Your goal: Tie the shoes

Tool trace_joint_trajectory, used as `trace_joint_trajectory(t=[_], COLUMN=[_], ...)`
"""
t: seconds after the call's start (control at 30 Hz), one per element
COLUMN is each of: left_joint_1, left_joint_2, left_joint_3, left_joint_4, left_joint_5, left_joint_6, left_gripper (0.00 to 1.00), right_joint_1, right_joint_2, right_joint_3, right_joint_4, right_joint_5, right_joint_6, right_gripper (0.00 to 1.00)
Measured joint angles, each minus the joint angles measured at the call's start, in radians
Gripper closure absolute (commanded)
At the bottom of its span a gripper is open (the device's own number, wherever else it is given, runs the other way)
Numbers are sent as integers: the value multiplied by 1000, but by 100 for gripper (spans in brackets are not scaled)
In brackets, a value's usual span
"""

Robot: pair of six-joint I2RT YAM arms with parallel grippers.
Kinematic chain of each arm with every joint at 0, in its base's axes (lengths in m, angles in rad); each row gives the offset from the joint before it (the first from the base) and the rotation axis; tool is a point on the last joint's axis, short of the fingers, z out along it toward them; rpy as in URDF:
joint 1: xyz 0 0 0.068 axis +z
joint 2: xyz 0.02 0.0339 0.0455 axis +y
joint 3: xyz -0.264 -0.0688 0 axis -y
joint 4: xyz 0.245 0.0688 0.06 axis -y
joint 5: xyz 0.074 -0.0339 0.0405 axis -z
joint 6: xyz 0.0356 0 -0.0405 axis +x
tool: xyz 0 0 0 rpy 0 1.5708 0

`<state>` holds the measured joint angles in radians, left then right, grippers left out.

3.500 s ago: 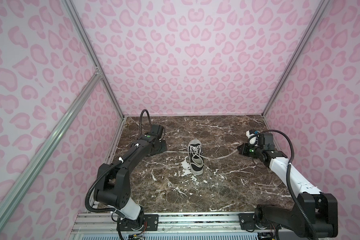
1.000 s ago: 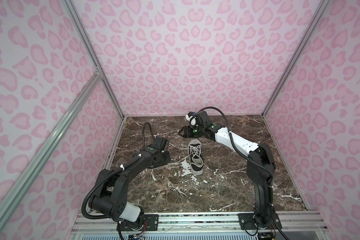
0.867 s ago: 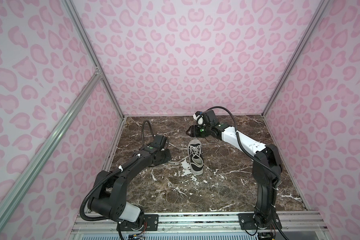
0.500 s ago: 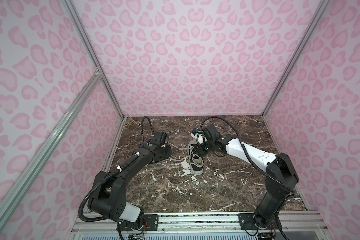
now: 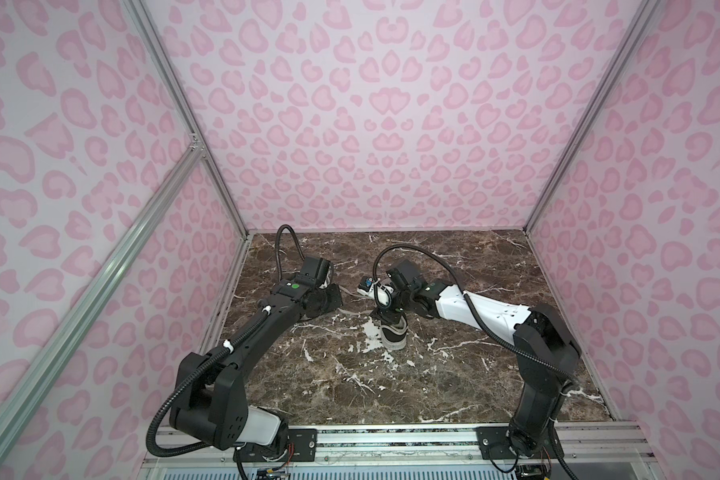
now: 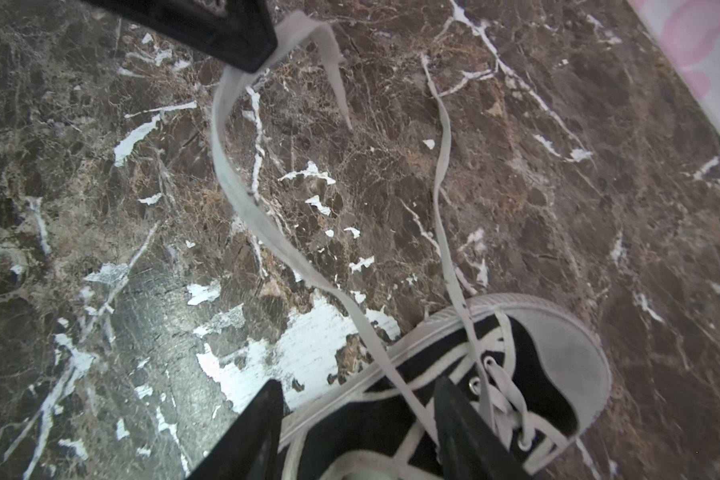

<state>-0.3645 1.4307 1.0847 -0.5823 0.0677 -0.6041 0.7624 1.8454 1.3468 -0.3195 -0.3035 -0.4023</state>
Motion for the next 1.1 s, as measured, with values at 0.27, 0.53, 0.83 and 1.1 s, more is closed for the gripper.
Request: trace_joint_trajectory(t=[0.27,0.53,0.83,1.1], left_joint_1=[3,3,3,3], left_joint_2=[-21,-31,-37,-16], left_joint_3=[10,13,13,2], left_joint_4=[-11,-25,-25,-21], left_joint_5=[3,3,3,31], left_joint_6=[0,0,-4,-15], left_gripper=[96,96,96,96], right_joint_1=[23,21,21,-11], right_joint_2=[84,166,175,122], right_joint_3=[55,154,181,152], right_joint_4=[19,-11,-37,-42], right_joint_5=[-19,-45,-66,-58], right_joint_6=[-9,-28,-35,-19], right_gripper=[47,70,97,100])
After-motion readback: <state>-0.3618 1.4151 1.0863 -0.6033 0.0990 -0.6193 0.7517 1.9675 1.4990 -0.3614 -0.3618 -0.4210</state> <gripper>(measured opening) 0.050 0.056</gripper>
